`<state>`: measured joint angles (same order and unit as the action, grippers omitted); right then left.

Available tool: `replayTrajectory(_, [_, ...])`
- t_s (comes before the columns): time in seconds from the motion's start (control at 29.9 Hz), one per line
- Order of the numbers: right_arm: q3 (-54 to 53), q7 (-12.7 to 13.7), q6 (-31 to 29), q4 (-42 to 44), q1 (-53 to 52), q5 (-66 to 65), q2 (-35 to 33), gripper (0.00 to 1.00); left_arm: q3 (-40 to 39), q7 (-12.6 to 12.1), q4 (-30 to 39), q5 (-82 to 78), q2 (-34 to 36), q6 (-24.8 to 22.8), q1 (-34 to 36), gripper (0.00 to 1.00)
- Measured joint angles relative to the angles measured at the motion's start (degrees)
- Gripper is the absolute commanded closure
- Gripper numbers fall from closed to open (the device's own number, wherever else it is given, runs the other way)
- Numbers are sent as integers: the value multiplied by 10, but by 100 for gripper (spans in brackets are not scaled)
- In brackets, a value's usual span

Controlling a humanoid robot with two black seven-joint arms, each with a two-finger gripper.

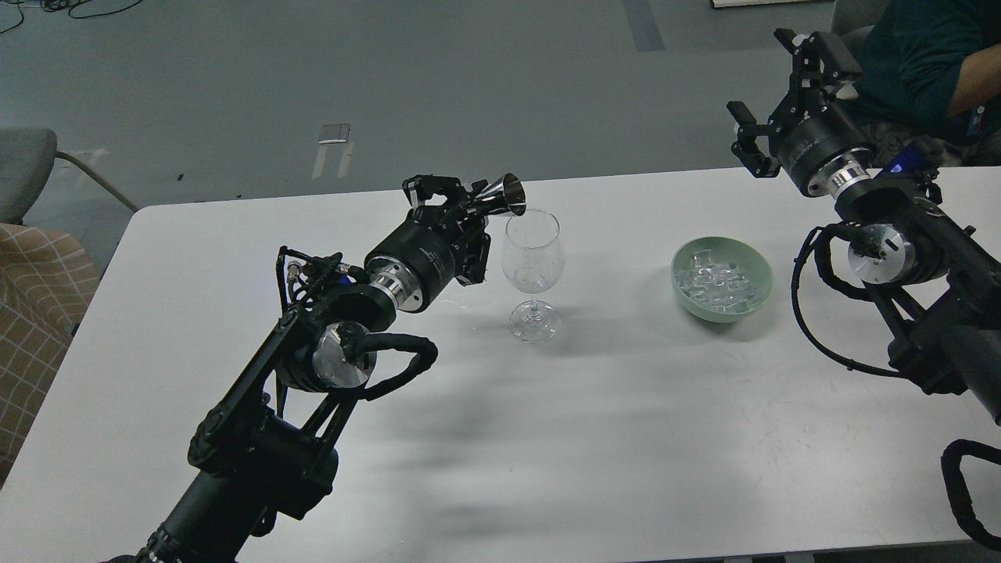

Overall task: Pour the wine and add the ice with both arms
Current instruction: 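Tilt the jigger over the wine glass with the left gripper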

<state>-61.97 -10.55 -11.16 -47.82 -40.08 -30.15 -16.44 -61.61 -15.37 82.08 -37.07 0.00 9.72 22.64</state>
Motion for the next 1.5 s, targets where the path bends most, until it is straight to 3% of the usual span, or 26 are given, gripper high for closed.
replayTrajectory(1.5, [0,0,1,0,2,0,1,0,36,3,0,-172,0,-9,4,100])
